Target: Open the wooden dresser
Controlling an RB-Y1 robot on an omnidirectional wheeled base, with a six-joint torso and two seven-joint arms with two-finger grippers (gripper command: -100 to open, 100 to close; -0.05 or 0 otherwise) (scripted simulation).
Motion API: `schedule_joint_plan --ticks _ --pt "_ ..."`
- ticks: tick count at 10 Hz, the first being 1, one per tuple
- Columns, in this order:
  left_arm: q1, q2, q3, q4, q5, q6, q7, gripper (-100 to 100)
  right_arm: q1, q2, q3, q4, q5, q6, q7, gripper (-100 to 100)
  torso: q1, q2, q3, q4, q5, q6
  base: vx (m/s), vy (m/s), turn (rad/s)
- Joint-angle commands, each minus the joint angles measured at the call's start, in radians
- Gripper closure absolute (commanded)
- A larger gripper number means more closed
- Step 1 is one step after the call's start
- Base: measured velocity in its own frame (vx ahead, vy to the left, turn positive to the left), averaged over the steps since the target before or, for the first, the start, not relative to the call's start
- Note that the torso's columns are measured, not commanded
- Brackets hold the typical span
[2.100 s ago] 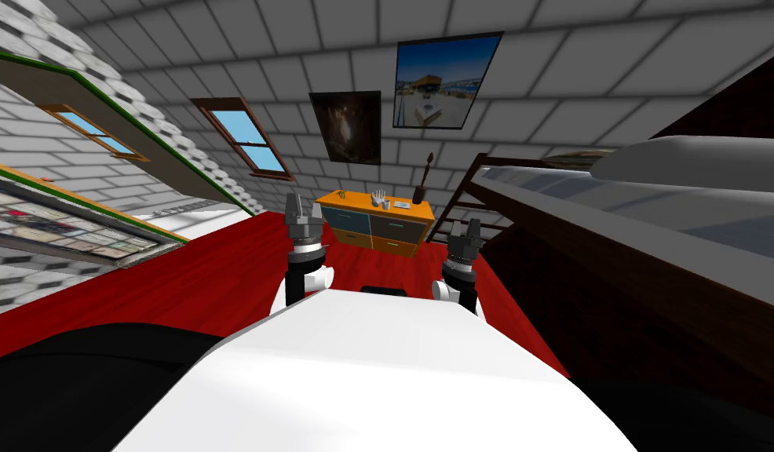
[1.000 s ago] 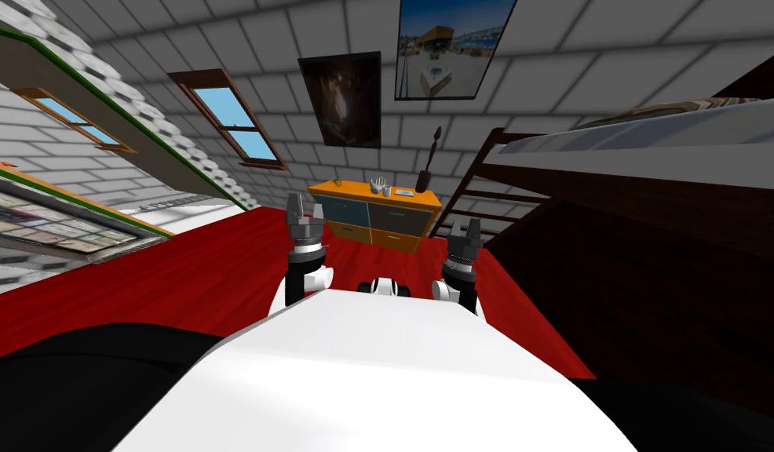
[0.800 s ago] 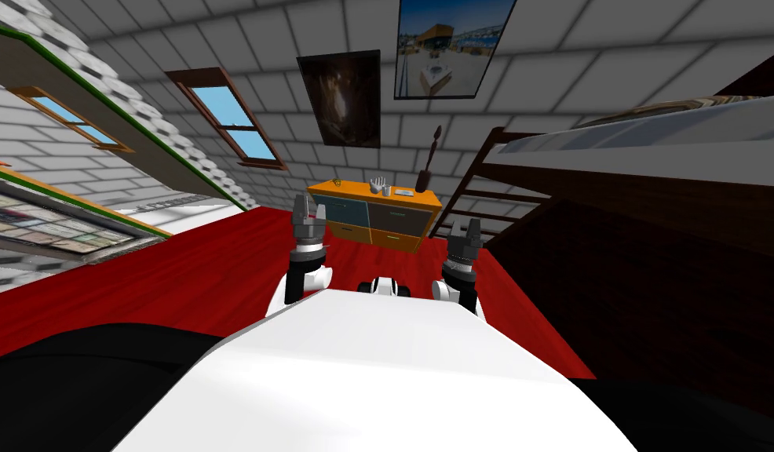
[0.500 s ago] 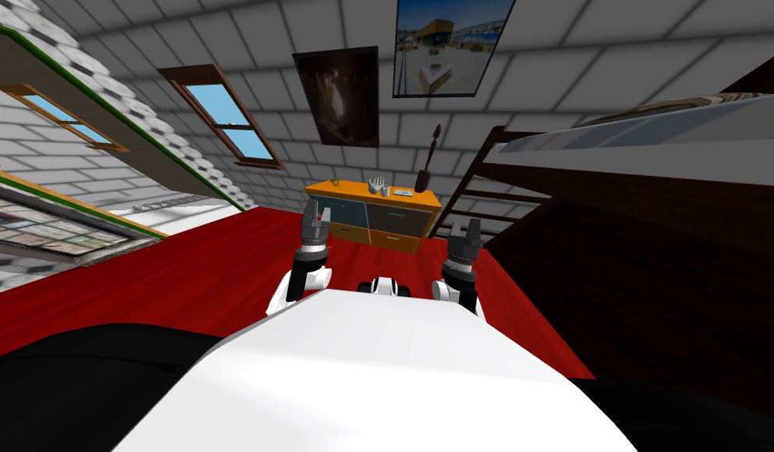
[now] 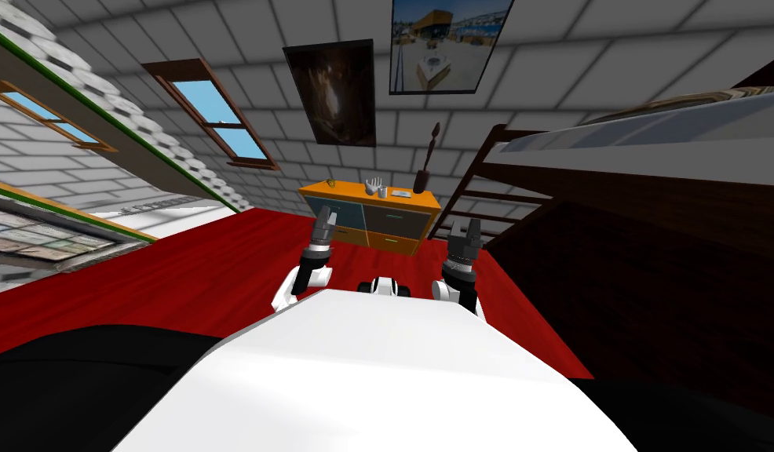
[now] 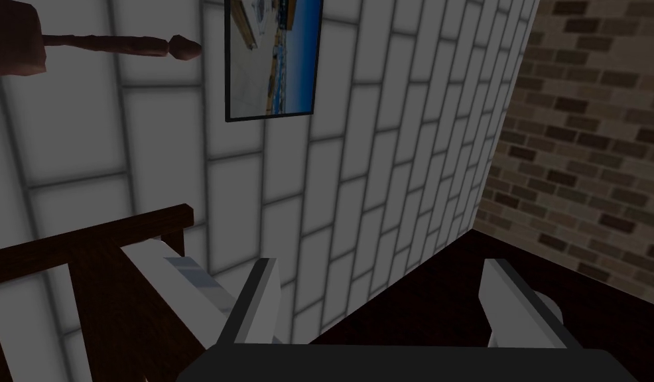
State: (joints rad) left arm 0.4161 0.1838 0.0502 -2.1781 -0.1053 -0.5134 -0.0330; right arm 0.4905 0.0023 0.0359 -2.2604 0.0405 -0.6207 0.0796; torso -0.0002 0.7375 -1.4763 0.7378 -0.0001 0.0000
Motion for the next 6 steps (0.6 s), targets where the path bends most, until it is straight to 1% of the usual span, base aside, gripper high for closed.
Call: schedule_joint_plan --ticks 1,3,5,6 --pt "-0.011 0.007 -0.010 0.053 -0.012 -0.010 -0.012 -100 0.000 0.000 0.000 0.000 0.000 0.000 0.000 0 -0.001 0.000 0.000 0.000 0.000 0.000 0.068 -0.036 -0.001" --pt "-0.030 0.017 -0.013 0.121 -0.022 -0.018 -0.021 -100 0.000 0.000 0.000 0.000 0.000 0.000 0.000 0 0.000 0.002 0.002 0.001 0.000 0.000 0.064 -0.041 -0.016" --pt "-0.051 0.023 -0.016 0.180 -0.033 -0.026 -0.030 -100 0.000 0.000 0.000 0.000 0.000 0.000 0.000 0 0.000 -0.002 -0.001 0.000 0.000 0.000 0.116 -0.043 -0.024" --pt "-0.051 0.023 -0.016 0.194 -0.033 -0.026 -0.030 -100 0.000 0.000 0.000 0.000 0.000 0.000 0.000 0 0.000 -0.002 -0.001 -0.001 0.000 0.000 0.083 -0.040 -0.005"
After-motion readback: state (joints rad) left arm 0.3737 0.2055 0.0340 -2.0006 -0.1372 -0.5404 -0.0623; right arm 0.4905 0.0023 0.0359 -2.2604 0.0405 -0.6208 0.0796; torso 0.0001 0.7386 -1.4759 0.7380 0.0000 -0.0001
